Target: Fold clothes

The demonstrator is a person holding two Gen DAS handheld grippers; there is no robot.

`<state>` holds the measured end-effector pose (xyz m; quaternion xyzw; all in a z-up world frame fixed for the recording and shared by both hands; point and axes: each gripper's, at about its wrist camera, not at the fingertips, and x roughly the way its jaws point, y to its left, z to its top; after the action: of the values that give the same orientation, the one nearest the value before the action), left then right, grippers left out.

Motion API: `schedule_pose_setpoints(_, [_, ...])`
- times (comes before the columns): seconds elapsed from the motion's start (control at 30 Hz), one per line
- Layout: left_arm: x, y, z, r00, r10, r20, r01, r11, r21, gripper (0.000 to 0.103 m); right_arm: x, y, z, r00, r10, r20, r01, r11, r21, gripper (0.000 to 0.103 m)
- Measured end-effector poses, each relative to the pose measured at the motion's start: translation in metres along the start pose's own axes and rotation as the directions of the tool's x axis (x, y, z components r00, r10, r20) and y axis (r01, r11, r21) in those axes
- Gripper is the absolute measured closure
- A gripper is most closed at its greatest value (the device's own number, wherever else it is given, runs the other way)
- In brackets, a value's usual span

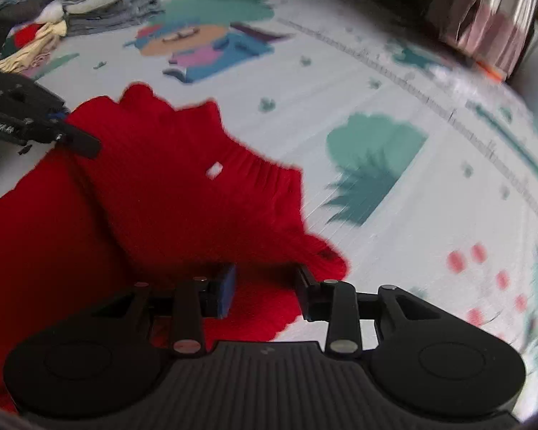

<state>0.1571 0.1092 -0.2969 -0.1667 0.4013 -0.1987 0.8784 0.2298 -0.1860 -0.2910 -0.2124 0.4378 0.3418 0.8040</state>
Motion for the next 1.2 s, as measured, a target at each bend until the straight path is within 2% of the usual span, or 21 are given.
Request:
schedule_pose_setpoints(0.03, [-0.001,0.003,-0.001,1.0,-0.006,-0.006,0.006,1.0,-0.027,0.089,0.001,0.0,-0.003,1.0,0.006,0.011,-0.006,1.0,0.031,0.066])
schedule_pose_setpoints(0.1, [-0.007,0.01,0.001,1.0,-0.027,-0.012,0.026,0.997,-0.079,0.07,0.0,-0.003,-0.005,1.0,0.016,0.024,-0.017,0.998,0.064,0.066])
schedule_pose_setpoints(0.13, [-0.008,0.013,0.003,0.999,-0.037,-0.01,0.036,0.994,-0.102,0.058,-0.003,-0.004,-0.006,0.999,0.02,0.028,-0.022,0.997,0.068,0.066])
schedule_pose_setpoints(0.17, [-0.009,0.015,0.006,0.999,-0.047,-0.006,0.046,0.991,-0.123,0.056,-0.005,-0.005,-0.005,0.999,0.026,0.031,-0.028,0.998,0.064,0.066])
schedule_pose_setpoints(0.27, [-0.011,0.022,0.014,0.997,-0.081,0.004,0.08,0.98,-0.18,0.057,-0.013,-0.005,-0.001,0.998,0.042,0.043,-0.045,0.998,0.053,0.066])
schedule_pose_setpoints(0.3, [-0.008,0.02,0.016,0.996,-0.084,-0.006,0.081,0.982,-0.171,0.057,-0.013,-0.005,0.001,0.998,0.046,0.045,-0.048,0.998,0.05,0.065])
schedule_pose_setpoints(0.37, [-0.002,0.012,0.018,0.997,-0.068,-0.042,0.063,0.99,-0.123,0.094,-0.013,-0.002,0.002,0.998,0.048,0.051,-0.05,0.998,0.04,0.065])
schedule_pose_setpoints(0.4, [-0.001,0.009,0.02,0.997,-0.061,-0.051,0.056,0.994,-0.097,0.097,-0.013,-0.001,0.002,0.997,0.048,0.054,-0.05,0.998,0.038,0.065])
schedule_pose_setpoints(0.57, [-0.016,0.006,0.031,0.999,-0.052,-0.002,0.052,0.998,-0.043,0.097,-0.008,0.007,-0.004,0.998,0.019,0.065,-0.02,1.0,0.007,0.065])
schedule_pose_setpoints(0.7, [-0.011,0.013,0.024,1.0,-0.007,-0.029,0.006,1.0,-0.009,0.097,-0.001,0.001,-0.018,0.998,0.018,0.058,-0.02,0.999,0.03,0.053])
schedule_pose_setpoints(0.83, [0.001,0.017,0.013,0.996,0.047,-0.08,-0.046,0.999,0.009,0.095,0.002,-0.014,-0.023,0.999,0.019,0.04,-0.022,0.996,0.086,0.036])
schedule_pose_setpoints(0.9, [-0.002,0.013,0.015,0.995,0.065,-0.077,-0.062,0.997,0.04,0.093,0.002,-0.018,-0.024,0.999,0.01,0.038,-0.014,0.995,0.096,0.036])
schedule_pose_setpoints(0.97, [-0.009,0.007,0.017,0.994,0.092,-0.062,-0.086,0.992,0.089,0.092,-0.006,-0.012,-0.023,0.998,-0.023,0.065,0.02,0.999,0.05,0.045])
schedule_pose_setpoints(1.0, [-0.016,0.002,0.019,0.993,0.115,-0.036,-0.109,0.985,0.135,0.091,-0.011,-0.01,-0.024,0.995,-0.044,0.086,0.042,0.999,0.027,0.053])
schedule_pose_setpoints(1.07, [-0.028,-0.01,0.021,0.989,0.144,0.025,-0.146,0.959,0.244,0.091,-0.021,-0.006,-0.024,0.989,-0.066,0.132,0.066,0.998,0.004,0.053])
schedule_pose_setpoints(1.13, [-0.029,-0.019,0.022,0.992,0.116,0.049,-0.125,0.941,0.315,0.091,-0.024,-0.006,-0.024,0.986,-0.058,0.157,0.06,0.998,-0.002,0.053])
schedule_pose_setpoints(1.2, [-0.022,-0.027,0.022,0.996,0.077,0.036,-0.085,0.931,0.355,0.086,-0.019,-0.006,-0.02,0.986,-0.042,0.161,0.043,0.999,0.0,0.053])
